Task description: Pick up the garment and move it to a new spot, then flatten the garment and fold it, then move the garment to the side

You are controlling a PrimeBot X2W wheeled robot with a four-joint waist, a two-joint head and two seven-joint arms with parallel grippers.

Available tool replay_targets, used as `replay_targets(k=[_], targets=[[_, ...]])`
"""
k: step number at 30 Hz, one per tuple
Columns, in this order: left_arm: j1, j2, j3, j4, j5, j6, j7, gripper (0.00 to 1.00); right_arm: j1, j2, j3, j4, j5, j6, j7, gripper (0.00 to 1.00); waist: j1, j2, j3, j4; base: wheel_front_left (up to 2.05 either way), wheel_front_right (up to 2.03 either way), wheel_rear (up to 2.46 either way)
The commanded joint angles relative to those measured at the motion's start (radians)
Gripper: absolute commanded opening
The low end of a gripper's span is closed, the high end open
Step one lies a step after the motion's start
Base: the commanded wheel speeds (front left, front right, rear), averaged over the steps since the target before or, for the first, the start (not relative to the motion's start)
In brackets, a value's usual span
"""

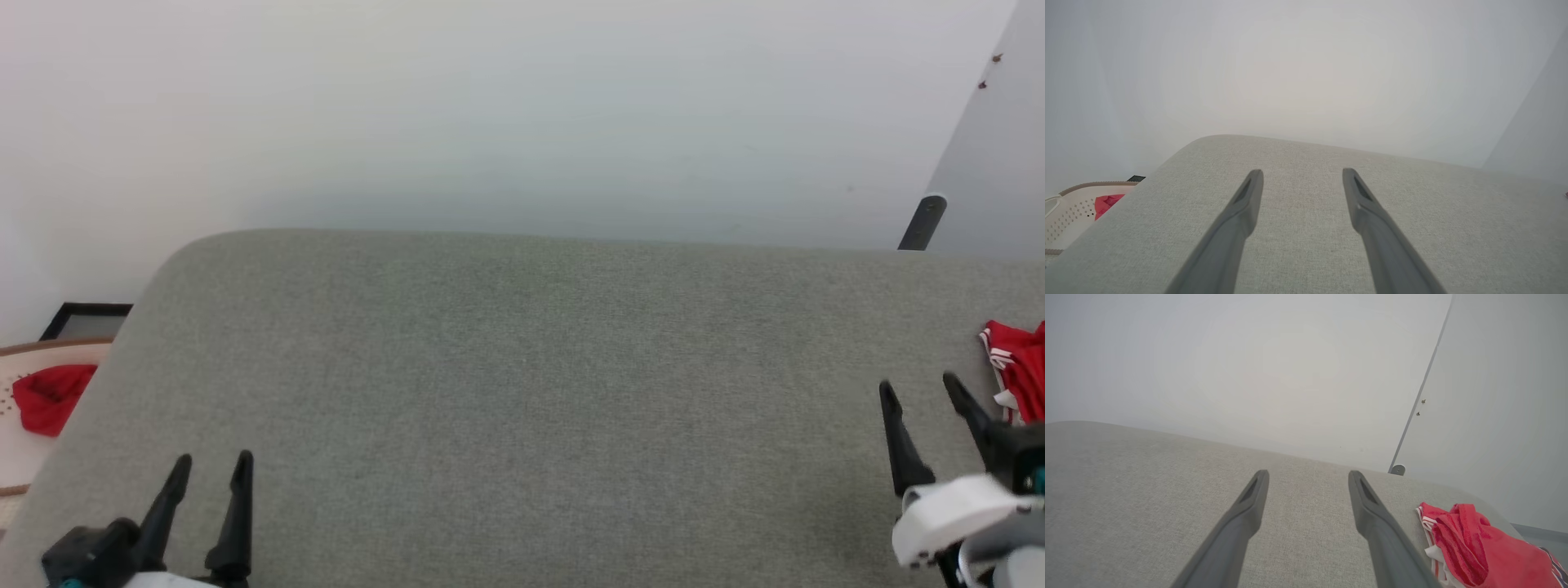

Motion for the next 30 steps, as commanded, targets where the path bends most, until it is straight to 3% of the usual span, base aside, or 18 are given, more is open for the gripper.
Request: replay_targets(k=[1,15,30], targets=[[0.012,-0.004,0.009,-0.003,0.011,-0.004,0.001,1.00,0.021,0.006,-0.011,-0.014,-0.008,-0.001,-0.004,1.00,0.0000,-0.0001,-0.001,-0.003,0.00,0.00,0.00],[0.078,-0.012,0.037,-0.034,0.035,-0.004,0.001,1.00,0.215,0.125,-0.072,-0.162,-0.087,-0.001,-0.004,1.00,0.0000,-0.0001,-0.014,-0.023,0.00,0.00,0.00],[0.076,-0.001,0.034,-0.032,0.042,-0.004,0.001,1.00,0.258,0.152,-0.077,-0.199,-0.102,-0.001,-0.004,1.00,0.0000,-0.0001,-0.022,-0.020,0.00,0.00,0.00]])
